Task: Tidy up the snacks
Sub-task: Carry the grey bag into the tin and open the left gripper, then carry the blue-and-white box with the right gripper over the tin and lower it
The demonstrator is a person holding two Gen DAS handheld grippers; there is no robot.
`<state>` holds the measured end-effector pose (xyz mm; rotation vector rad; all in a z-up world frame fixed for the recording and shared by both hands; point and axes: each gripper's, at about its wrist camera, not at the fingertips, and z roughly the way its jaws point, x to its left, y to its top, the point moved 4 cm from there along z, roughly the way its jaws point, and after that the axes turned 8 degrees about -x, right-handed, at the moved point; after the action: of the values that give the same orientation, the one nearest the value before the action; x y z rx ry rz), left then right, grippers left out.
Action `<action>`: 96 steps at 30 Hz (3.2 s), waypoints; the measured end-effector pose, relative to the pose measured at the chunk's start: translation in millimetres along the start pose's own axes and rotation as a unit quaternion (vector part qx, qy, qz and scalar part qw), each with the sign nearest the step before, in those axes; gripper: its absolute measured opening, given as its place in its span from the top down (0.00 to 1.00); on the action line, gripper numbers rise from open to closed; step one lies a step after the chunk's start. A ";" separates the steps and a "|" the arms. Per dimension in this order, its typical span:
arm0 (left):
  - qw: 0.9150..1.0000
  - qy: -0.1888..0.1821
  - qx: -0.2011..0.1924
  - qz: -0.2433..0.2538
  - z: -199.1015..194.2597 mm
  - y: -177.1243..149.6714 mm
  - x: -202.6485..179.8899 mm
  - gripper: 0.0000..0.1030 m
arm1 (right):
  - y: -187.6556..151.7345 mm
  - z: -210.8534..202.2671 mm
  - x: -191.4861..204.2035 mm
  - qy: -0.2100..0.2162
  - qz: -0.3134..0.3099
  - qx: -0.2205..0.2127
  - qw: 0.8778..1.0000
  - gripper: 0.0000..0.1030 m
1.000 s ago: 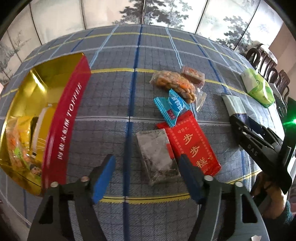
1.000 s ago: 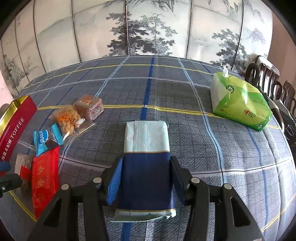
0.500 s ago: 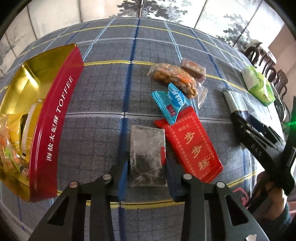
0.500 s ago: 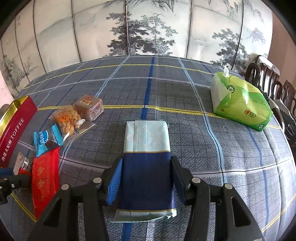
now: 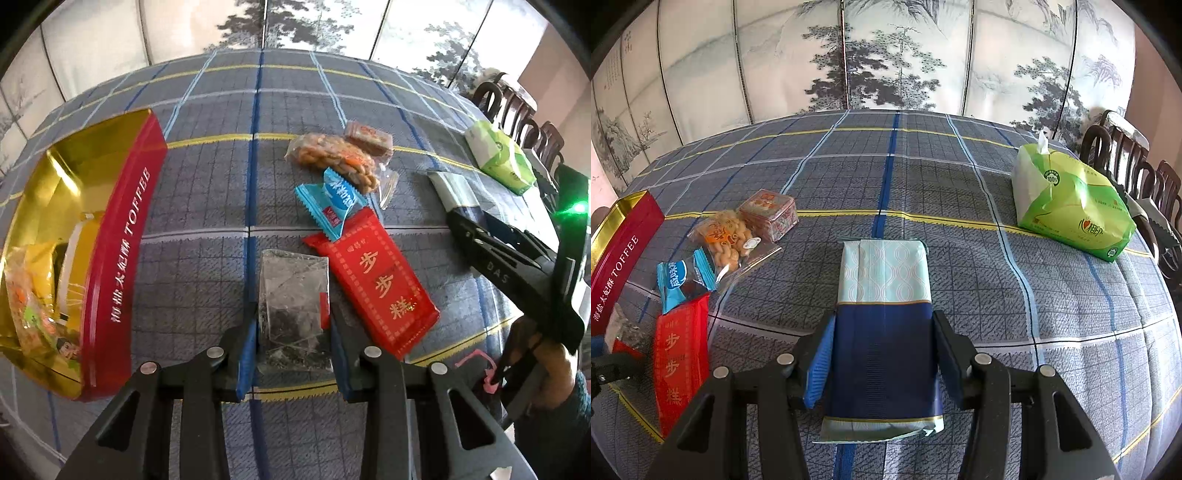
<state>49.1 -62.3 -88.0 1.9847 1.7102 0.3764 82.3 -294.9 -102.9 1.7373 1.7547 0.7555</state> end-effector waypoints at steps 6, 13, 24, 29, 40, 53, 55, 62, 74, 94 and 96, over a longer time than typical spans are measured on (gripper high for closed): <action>1.000 0.008 -0.022 0.014 -16.7 8.1 3.6 0.70 | 0.2 0.4 0.7 -0.002 -0.001 0.000 1.000 0.49; 0.998 0.024 -0.053 0.011 -43.0 17.3 32.9 0.70 | 0.3 0.7 1.3 -0.002 -0.002 0.000 1.000 0.49; 0.994 0.074 -0.070 -0.031 -66.8 18.4 115.8 0.70 | 0.4 0.5 1.5 -0.003 -0.003 0.000 1.000 0.49; 0.992 0.094 -0.068 -0.051 -69.0 14.3 151.9 0.70 | 1.2 1.0 0.3 -0.006 -0.005 0.000 1.000 0.50; 0.991 0.112 -0.044 -0.056 -55.7 -2.3 190.9 0.70 | 4.5 1.5 -1.6 -0.017 0.005 0.015 1.000 0.50; 0.991 0.126 -0.046 -0.027 -47.1 -9.3 203.8 0.68 | 7.8 2.5 4.8 -0.056 0.023 0.037 0.997 0.51; 0.990 0.128 -0.047 -0.025 -46.3 -10.2 204.0 0.67 | 7.4 2.2 5.7 -0.061 0.026 0.038 0.997 0.51; 0.989 0.138 -0.049 -0.010 -46.0 -12.4 203.6 0.64 | 7.0 1.0 10.1 -0.079 0.033 0.042 0.995 0.51; 0.987 0.143 -0.075 0.001 -58.8 -8.5 199.0 0.40 | 7.5 -0.8 13.8 -0.097 0.049 0.047 0.993 0.51; 0.985 0.124 -0.107 -0.044 -88.7 -6.6 208.1 0.27 | 34.3 -35.1 61.4 -0.056 0.042 0.016 0.997 0.51; 0.985 0.126 -0.111 -0.048 -92.6 -7.9 211.0 0.27 | 37.5 -39.2 75.6 -0.042 0.036 0.014 0.998 0.51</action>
<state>32.8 161.8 -36.7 1.7462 1.8168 0.7761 78.9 -219.6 -48.5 1.8327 1.6629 0.6802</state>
